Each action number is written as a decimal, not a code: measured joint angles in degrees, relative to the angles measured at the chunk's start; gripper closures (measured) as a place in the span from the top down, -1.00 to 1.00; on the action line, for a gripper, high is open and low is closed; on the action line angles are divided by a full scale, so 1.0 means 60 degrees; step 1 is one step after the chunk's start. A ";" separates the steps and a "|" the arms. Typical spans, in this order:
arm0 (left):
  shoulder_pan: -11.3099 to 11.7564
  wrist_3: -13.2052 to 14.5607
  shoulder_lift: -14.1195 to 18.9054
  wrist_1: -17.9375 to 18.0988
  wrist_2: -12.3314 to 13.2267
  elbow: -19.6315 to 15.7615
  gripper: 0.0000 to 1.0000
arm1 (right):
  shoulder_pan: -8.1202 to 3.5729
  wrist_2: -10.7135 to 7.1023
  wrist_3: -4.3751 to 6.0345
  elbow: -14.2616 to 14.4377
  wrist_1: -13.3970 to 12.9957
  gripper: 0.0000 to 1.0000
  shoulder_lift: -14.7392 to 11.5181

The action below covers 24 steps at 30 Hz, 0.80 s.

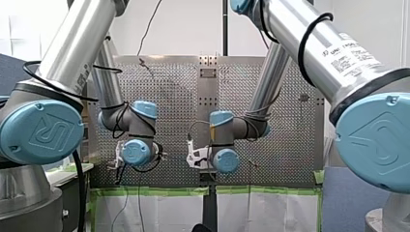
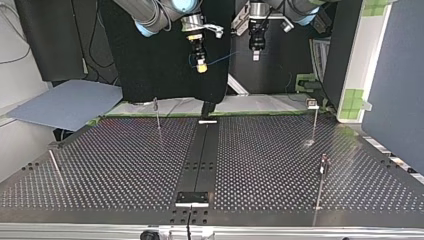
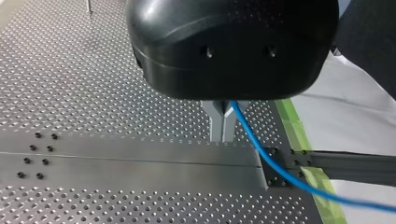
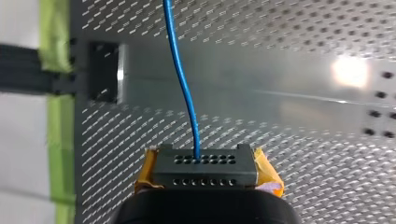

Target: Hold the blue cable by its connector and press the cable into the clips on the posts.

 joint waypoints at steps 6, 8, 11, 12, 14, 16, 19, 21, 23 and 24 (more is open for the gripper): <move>0.0110 -0.0389 0.0489 -0.0485 -0.0136 0.0042 -1.00 | 0.0491 -0.0154 0.0421 -0.0497 0.0499 -1.00 -0.0496; 0.0162 -0.0566 0.0675 -0.0671 -0.0208 0.0110 -1.00 | 0.0591 -0.0178 0.0465 -0.0684 0.0688 -1.00 -0.0688; 0.0246 -0.0765 0.0925 -0.0923 -0.0373 0.0225 -1.00 | 0.0627 -0.0174 0.0509 -0.0874 0.0975 -1.00 -0.0975; 0.0274 -0.0800 0.0995 -0.0991 -0.0430 0.0258 -1.00 | 0.0623 -0.0161 0.0518 -0.0904 0.1063 -1.00 -0.1061; 0.0340 -0.0844 0.1162 -0.1162 -0.0542 0.0339 -1.00 | 0.0604 -0.0116 0.0533 -0.0944 0.1269 -1.00 -0.1269; 0.0407 -0.0869 0.1326 -0.1321 -0.0603 0.0436 -1.00 | 0.0571 -0.0095 0.0539 -0.0963 0.1435 -1.00 -0.1433; 0.0510 -0.0891 0.1566 -0.1563 -0.0635 0.0612 -1.00 | 0.0504 -0.0092 0.0534 -0.1001 0.1689 -1.00 -0.1688; 0.0575 -0.0914 0.1725 -0.1722 -0.0643 0.0724 -1.00 | 0.0465 -0.0105 0.0526 -0.1048 0.1847 -1.00 -0.1846; 0.0641 -0.0974 0.1890 -0.1886 -0.0631 0.0862 -1.00 | 0.0438 -0.0145 0.0516 -0.1126 0.2007 -1.00 -0.2005; 0.0668 -0.1002 0.1968 -0.1964 -0.0618 0.0932 -1.00 | 0.0428 -0.0161 0.0507 -0.1170 0.2079 -1.00 -0.2077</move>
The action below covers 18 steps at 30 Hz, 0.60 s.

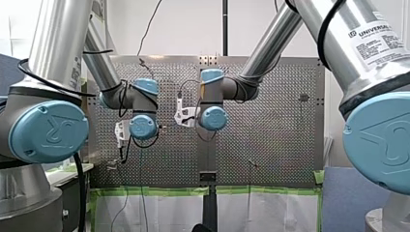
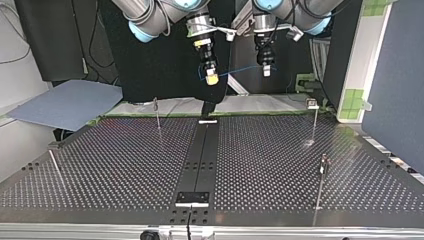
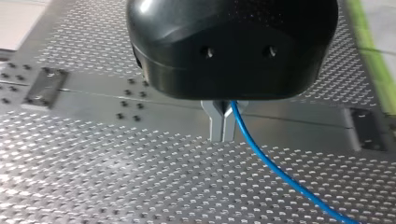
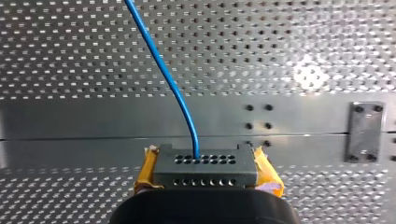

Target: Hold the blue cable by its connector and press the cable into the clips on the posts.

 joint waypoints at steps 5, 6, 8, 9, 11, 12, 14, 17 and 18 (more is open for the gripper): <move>0.0111 -0.0045 0.0453 -0.0456 0.0064 0.0351 -1.00 | -0.0047 -0.0101 -0.0075 -0.0295 0.0377 -1.00 -0.0410; 0.0132 -0.0042 0.0525 -0.0525 0.0060 0.0402 -1.00 | -0.0062 -0.0120 -0.0081 -0.0348 0.0425 -1.00 -0.0492; 0.0181 -0.0035 0.0683 -0.0687 0.0049 0.0519 -1.00 | -0.0099 -0.0166 -0.0084 -0.0453 0.0521 -1.00 -0.0672; 0.0203 -0.0032 0.0747 -0.0750 0.0045 0.0563 -1.00 | -0.0113 -0.0183 -0.0084 -0.0488 0.0550 -1.00 -0.0748; 0.0257 -0.0028 0.0903 -0.0903 0.0027 0.0650 -1.00 | -0.0156 -0.0234 -0.0077 -0.0568 0.0610 -1.00 -0.0922; 0.0280 -0.0027 0.0969 -0.0974 0.0009 0.0683 -1.00 | -0.0183 -0.0256 -0.0070 -0.0615 0.0647 -1.00 -0.0982; 0.0343 -0.0025 0.1118 -0.1119 -0.0061 0.0773 -1.00 | -0.0256 -0.0307 -0.0055 -0.0732 0.0751 -1.00 -0.1068; 0.0450 -0.0025 0.1343 -0.1347 -0.0126 0.0949 -1.00 | -0.0372 -0.0419 -0.0032 -0.0885 0.0887 -1.00 -0.1110; 0.0481 -0.0024 0.1416 -0.1417 -0.0134 0.1013 -1.00 | -0.0408 -0.0464 -0.0021 -0.0926 0.0918 -1.00 -0.1112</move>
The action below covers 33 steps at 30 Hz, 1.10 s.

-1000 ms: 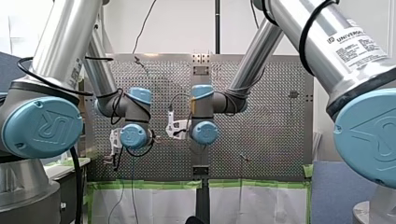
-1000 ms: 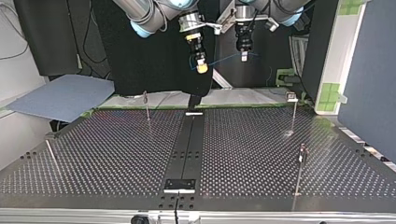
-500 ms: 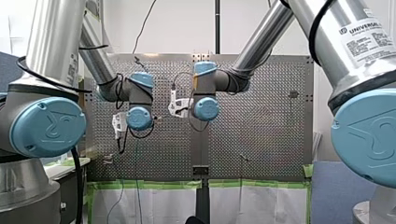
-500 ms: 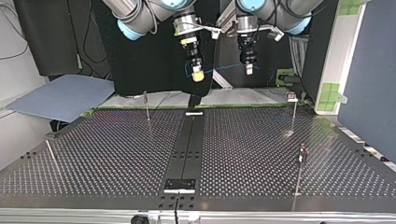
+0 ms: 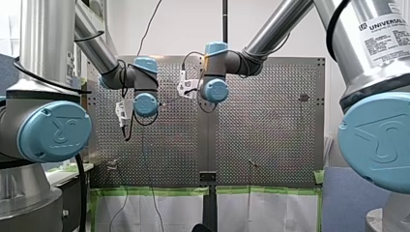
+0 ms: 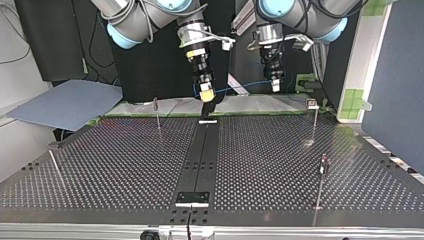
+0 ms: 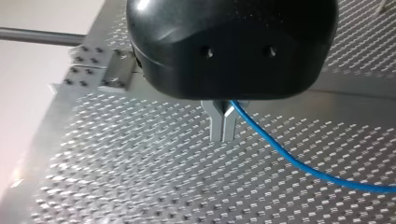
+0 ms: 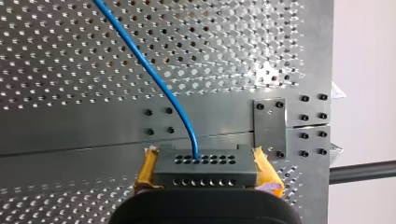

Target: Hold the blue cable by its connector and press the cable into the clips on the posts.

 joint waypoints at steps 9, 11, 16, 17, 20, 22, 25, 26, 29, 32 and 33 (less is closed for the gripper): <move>0.0269 0.0168 0.0720 -0.0709 -0.0016 0.0599 -1.00 | -0.0321 -0.0500 0.0143 -0.0351 0.0115 -1.00 0.0010; 0.0335 0.0201 0.0906 -0.0894 -0.0026 0.0783 -1.00 | -0.0405 -0.0653 0.0204 -0.0452 0.0118 -1.00 0.0023; 0.0481 0.0194 0.1300 -0.1177 -0.0044 0.1099 -1.00 | -0.0528 -0.0992 0.0323 -0.0720 0.0209 -1.00 0.0199; 0.0505 0.0190 0.1336 -0.1194 -0.0046 0.1123 -1.00 | -0.0540 -0.1078 0.0332 -0.0815 0.0266 -1.00 0.0289; 0.0580 0.0194 0.1392 -0.1255 -0.0042 0.1198 -1.00 | -0.0534 -0.1283 0.0345 -0.1063 0.0341 -1.00 0.0508; 0.0628 0.0217 0.1406 -0.1338 -0.0043 0.1262 -1.00 | -0.0520 -0.1374 0.0347 -0.1226 0.0365 -1.00 0.0578; 0.0699 0.0263 0.1409 -0.1446 -0.0037 0.1317 -1.00 | -0.0486 -0.1466 0.0356 -0.1490 0.0434 -1.00 0.0627; 0.0720 0.0275 0.1409 -0.1463 -0.0027 0.1331 -1.00 | -0.0473 -0.1511 0.0360 -0.1591 0.0479 -1.00 0.0633; 0.0785 0.0301 0.1396 -0.1492 0.0024 0.1405 -1.00 | -0.0436 -0.1631 0.0373 -0.1845 0.0612 -1.00 0.0644; 0.0858 0.0260 0.1387 -0.1506 0.0053 0.1493 -1.00 | -0.0417 -0.1694 0.0378 -0.2084 0.0775 -1.00 0.0652; 0.0880 0.0233 0.1387 -0.1509 0.0059 0.1527 -1.00 | -0.0411 -0.1705 0.0379 -0.2153 0.0819 -1.00 0.0653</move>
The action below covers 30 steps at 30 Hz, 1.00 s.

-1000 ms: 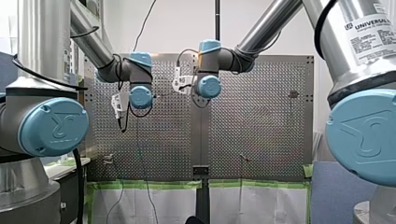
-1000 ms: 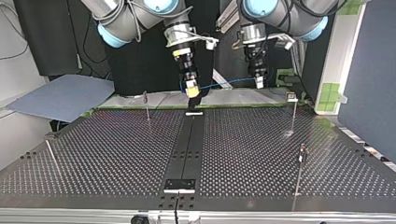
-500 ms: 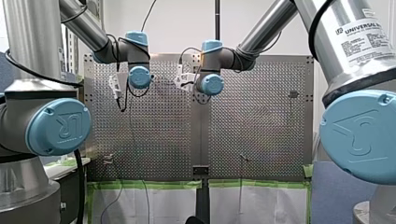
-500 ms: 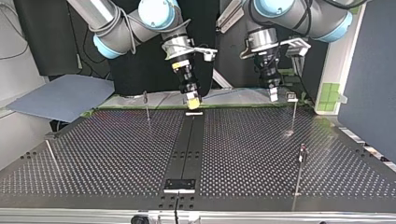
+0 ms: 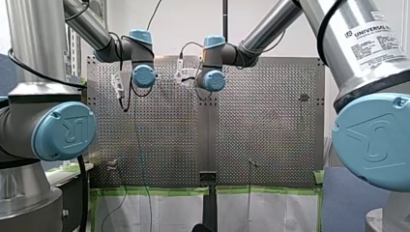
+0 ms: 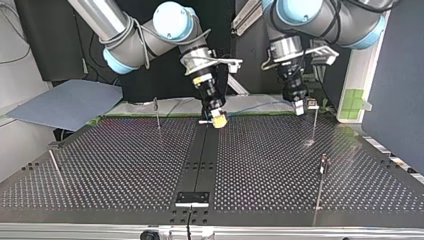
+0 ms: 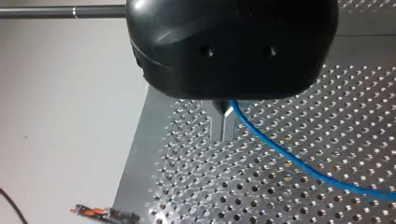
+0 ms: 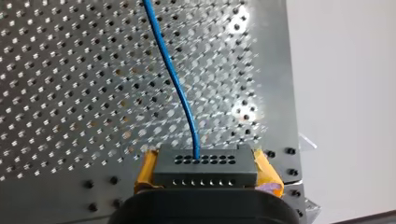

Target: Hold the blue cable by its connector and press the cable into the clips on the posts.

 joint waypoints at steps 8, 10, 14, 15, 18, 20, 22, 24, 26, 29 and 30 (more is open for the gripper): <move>0.0311 -0.0492 -0.0015 -0.0353 0.0168 0.0512 -1.00 | 0.0014 -0.0087 0.0049 -0.0635 0.0280 -1.00 0.0007; 0.0399 -0.0656 -0.0013 -0.0507 0.0271 0.0681 -1.00 | 0.0010 -0.0099 0.0062 -0.0773 0.0354 -1.00 0.0007; 0.0545 -0.0819 -0.0016 -0.0723 0.0421 0.0986 -1.00 | -0.0032 -0.0152 0.0095 -0.1116 0.0487 -1.00 0.0016; 0.0588 -0.0834 -0.0016 -0.0775 0.0449 0.1052 -1.00 | -0.0040 -0.0163 0.0110 -0.1179 0.0499 -1.00 0.0017; 0.0774 -0.0875 -0.0016 -0.0961 0.0582 0.1247 -1.00 | -0.0060 -0.0198 0.0182 -0.1333 0.0518 -1.00 0.0027; 0.0925 -0.0948 -0.0015 -0.1114 0.0715 0.1356 -1.00 | -0.0062 -0.0232 0.0245 -0.1411 0.0521 -1.00 0.0037; 0.1074 -0.1057 0.0006 -0.1251 0.0855 0.1417 -1.00 | -0.0059 -0.0268 0.0290 -0.1463 0.0522 -1.00 0.0047; 0.1224 -0.1138 0.0033 -0.1342 0.1003 0.1440 -1.00 | -0.0052 -0.0314 0.0325 -0.1505 0.0527 -1.00 0.0057; 0.1395 -0.1197 0.0058 -0.1393 0.1173 0.1455 -1.00 | -0.0042 -0.0341 0.0342 -0.1525 0.0529 -1.00 0.0068; 0.1639 -0.1259 0.0077 -0.1410 0.1415 0.1463 -1.00 | -0.0028 -0.0390 0.0349 -0.1548 0.0530 -1.00 0.0078; 0.1711 -0.1281 0.0079 -0.1412 0.1487 0.1466 -1.00 | -0.0026 -0.0408 0.0351 -0.1557 0.0530 -1.00 0.0082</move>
